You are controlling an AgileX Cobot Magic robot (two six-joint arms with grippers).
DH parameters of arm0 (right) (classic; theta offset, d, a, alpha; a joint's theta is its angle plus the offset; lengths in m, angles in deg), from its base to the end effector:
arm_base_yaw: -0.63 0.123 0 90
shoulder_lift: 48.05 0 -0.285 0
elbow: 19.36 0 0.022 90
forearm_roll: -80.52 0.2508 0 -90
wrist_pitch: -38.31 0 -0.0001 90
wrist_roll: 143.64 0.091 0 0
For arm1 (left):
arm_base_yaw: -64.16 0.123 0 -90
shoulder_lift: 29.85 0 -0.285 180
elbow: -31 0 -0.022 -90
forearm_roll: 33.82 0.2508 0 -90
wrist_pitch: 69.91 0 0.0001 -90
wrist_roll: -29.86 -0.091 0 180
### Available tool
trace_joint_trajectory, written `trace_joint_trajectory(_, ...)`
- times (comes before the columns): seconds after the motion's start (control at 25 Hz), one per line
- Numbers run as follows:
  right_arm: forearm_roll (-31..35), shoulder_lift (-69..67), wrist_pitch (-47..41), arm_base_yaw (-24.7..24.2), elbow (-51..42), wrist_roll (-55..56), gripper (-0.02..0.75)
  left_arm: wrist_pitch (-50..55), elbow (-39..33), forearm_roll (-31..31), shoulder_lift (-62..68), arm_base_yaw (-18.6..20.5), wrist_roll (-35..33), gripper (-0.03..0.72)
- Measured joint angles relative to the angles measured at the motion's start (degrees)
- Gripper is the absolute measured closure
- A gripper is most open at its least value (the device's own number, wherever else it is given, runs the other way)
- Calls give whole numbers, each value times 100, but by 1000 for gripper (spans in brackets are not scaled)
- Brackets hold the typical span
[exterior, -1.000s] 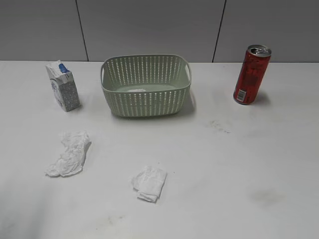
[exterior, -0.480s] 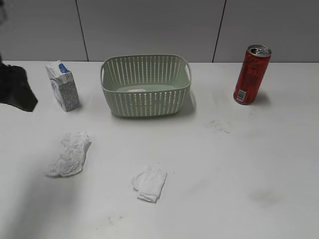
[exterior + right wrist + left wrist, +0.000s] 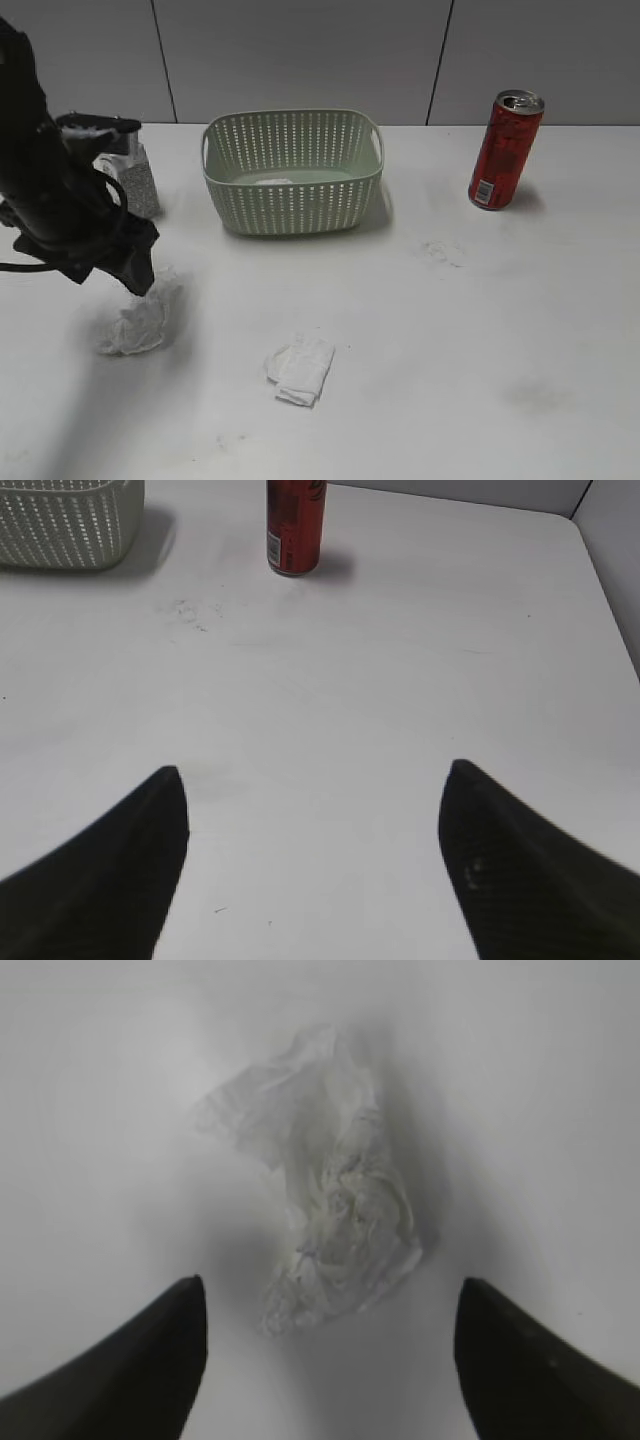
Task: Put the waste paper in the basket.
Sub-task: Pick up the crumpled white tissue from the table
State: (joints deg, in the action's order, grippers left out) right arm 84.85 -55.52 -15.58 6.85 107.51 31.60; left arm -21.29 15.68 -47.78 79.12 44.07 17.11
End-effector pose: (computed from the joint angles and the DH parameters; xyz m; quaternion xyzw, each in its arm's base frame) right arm 0.0071 0.0064 0.2647 -0.0782 0.8367 0.0446 0.5401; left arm 0.2991 -0.1270 0.1808 0.2085 0.9714 -0.0997 0.0551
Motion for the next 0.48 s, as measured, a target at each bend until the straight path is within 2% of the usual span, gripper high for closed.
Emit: trace_joint_trajectory(0.48, -37, 0, 0, 0, 0, 46, 147, -466, 11, -186, 1092, 0, 5, 100)
